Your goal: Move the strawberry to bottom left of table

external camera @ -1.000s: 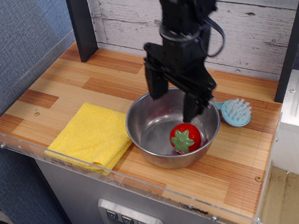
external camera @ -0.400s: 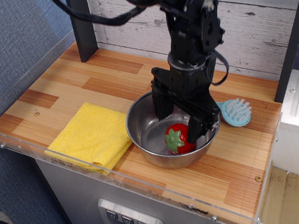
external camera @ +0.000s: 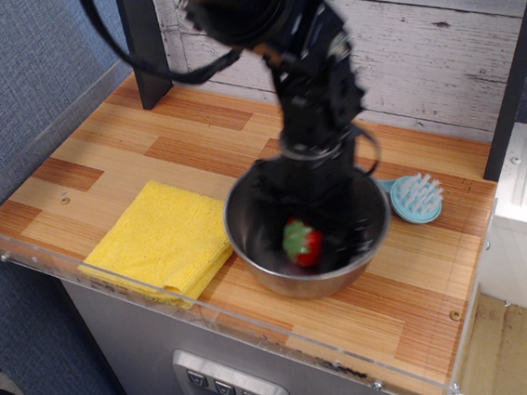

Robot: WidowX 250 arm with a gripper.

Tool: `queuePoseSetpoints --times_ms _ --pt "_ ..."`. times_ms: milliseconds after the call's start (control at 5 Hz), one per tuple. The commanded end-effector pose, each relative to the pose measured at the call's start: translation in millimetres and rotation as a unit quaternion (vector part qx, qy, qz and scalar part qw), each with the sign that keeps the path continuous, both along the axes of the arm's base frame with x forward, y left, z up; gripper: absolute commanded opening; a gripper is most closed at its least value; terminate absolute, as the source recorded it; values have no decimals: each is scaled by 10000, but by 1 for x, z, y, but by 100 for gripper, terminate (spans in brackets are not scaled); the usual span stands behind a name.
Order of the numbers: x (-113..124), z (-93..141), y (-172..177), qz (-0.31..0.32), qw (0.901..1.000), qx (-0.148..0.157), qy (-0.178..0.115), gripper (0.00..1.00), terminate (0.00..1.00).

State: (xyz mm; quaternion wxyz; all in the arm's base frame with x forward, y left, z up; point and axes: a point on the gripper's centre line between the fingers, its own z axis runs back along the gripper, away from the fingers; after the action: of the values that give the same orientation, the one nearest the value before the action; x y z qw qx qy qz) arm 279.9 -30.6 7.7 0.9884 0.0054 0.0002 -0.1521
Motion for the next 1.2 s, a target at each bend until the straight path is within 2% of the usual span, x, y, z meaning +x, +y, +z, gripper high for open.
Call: queuePoseSetpoints --times_ms 0,200,400,600,800,1000 --pt "-7 3 8 51 9998 19 -186 0 0" --pt "-5 24 8 48 9993 -16 -379 0 0" --pt "-7 61 9 -27 9970 -81 -774 0 0" --pt "-11 93 15 -19 9928 108 -1189 0 0" --pt "-14 116 33 119 9886 515 -1408 0 0" --pt "-11 101 58 352 9898 592 -1247 0 0"
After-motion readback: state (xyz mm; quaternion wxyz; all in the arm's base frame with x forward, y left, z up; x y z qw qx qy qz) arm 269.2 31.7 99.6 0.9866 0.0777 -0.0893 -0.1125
